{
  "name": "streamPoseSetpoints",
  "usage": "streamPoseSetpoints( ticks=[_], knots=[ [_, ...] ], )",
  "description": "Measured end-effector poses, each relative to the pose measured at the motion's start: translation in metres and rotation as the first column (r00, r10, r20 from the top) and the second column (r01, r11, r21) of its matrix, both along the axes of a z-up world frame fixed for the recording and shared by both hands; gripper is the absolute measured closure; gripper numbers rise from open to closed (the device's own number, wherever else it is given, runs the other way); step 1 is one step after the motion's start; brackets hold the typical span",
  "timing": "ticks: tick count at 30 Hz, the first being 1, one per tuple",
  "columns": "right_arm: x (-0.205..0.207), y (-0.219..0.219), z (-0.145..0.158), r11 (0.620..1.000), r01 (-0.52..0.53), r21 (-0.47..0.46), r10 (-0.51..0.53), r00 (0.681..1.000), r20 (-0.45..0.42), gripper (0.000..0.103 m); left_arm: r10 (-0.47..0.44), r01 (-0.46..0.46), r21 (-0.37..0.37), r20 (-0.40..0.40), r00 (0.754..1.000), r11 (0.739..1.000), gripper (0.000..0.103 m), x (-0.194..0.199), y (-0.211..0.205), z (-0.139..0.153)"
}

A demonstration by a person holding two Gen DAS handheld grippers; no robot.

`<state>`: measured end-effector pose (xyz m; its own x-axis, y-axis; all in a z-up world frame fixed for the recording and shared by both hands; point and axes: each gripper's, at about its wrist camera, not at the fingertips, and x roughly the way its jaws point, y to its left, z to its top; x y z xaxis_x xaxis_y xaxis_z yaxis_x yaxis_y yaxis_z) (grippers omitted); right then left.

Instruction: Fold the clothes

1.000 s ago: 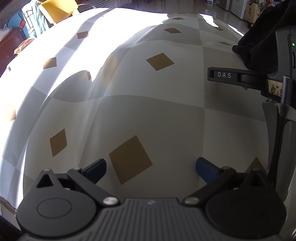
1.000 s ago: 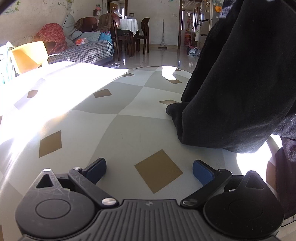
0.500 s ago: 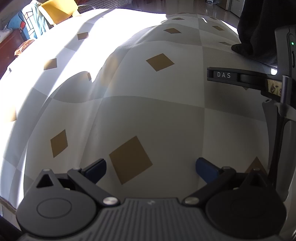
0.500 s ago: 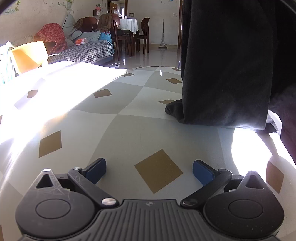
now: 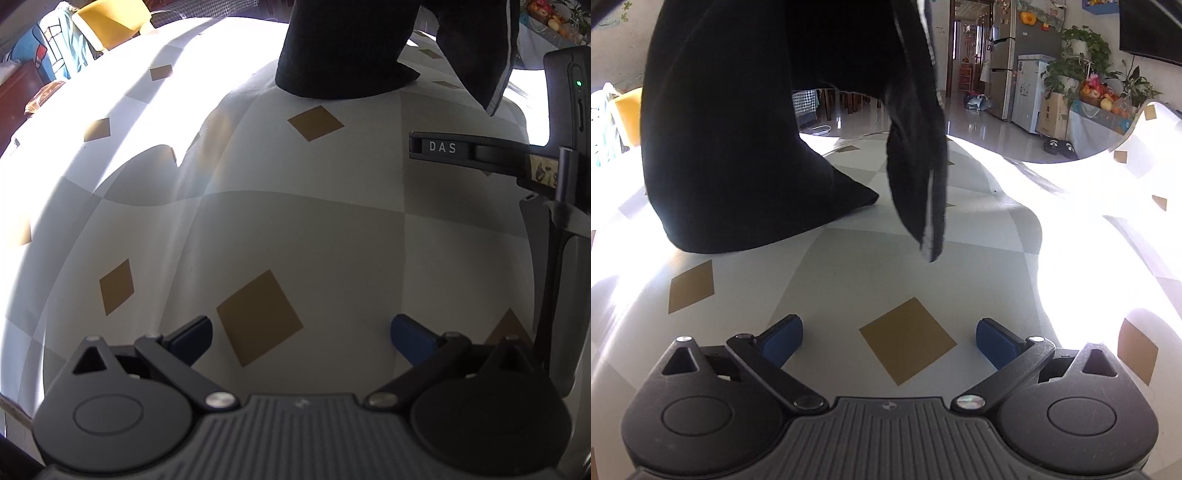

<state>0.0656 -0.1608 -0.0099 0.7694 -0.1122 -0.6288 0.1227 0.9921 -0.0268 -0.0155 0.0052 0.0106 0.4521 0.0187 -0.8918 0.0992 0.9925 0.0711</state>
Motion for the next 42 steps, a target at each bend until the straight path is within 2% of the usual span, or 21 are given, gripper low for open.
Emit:
streamPoseSetpoints(
  ticks=[30, 42],
  knots=[
    [-0.0005, -0.0001, 0.0, 1.0, -0.001, 0.0, 0.001, 1.0, 0.0, 0.002, 0.004, -0.004, -0.007, -0.001, 1.0, 1.0, 0.0, 0.0001, 0.0, 0.0011],
    [-0.0005, -0.0001, 0.0001, 1.0, -0.001, 0.0, 0.001, 1.0, 0.001, 0.002, 0.031, -0.031, -0.043, -0.012, 0.999, 0.999, 0.0, 0.0003, 0.0044, -0.0001]
  ],
)
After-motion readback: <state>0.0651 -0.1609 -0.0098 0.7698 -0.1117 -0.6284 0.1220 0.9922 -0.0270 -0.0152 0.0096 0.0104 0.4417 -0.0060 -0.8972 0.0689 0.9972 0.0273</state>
